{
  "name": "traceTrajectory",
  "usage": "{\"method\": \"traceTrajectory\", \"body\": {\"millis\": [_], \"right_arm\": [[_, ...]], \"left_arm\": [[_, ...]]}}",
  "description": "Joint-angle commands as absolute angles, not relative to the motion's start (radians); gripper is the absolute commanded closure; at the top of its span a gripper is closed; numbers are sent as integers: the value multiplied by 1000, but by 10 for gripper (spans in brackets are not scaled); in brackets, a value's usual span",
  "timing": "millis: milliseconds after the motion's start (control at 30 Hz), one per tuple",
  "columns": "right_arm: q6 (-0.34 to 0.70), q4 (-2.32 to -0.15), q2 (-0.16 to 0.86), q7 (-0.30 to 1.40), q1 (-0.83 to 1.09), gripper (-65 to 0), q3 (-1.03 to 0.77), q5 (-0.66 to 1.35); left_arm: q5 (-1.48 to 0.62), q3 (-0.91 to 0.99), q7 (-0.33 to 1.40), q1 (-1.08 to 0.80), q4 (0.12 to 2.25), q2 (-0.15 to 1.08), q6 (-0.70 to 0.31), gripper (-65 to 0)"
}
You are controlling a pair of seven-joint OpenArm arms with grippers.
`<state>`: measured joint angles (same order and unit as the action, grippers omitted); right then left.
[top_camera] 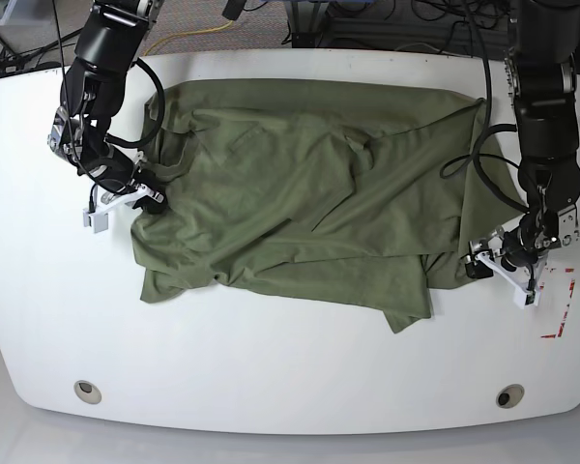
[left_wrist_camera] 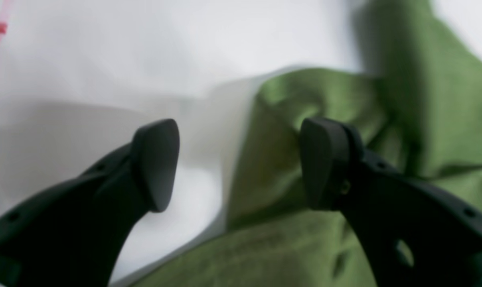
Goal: Fold the T-shirt properly
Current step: 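Release the shirt and move the left gripper to its hem corner, then pull the hem corner outward with the left gripper to spread the shirt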
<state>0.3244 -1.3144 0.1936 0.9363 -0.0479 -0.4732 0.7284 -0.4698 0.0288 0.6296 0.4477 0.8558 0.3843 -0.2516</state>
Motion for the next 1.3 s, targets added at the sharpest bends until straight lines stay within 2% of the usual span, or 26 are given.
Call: {"method": "traceTrajectory", "body": {"millis": [0,300,367,433,467,533,567,800,967,1267], "right_arm": [[335,-1333,206,921,-62,0,-476,746],[392,-1334,205,921,-62,0,-476,746],[392,-1334,205,921,-64,0,-476,746],[392,-1334,205,921,-64,0,-476,746],[392,-1334,206,921,-65,0,-476,746],[394,-1334,209,921,-65,0,-476,746],[394,-1334,211,921,-65,0,-476,746],[394,-1340,213,921,-64,0,-476,746],[394,-1343,209,924,-59,0,-475,746],[394,-1339,213,923,-58,0,-475,746]], "left_arm": [[-487,-2,570,495,802,387,-257,-444],[-490,-96,558,498,771,357,-265,-431],[-490,-93,558,496,771,357,-265,-351],[-490,-73,558,492,771,358,-265,-233],[-490,-56,558,476,771,361,-265,-153],[-490,-28,558,441,777,364,-265,-68],[-490,-10,558,421,800,367,-265,-49],[-490,82,561,257,1058,397,-265,-43],[-487,200,671,142,1247,397,-263,-43],[-487,378,708,-8,1372,400,-263,-46]]}}
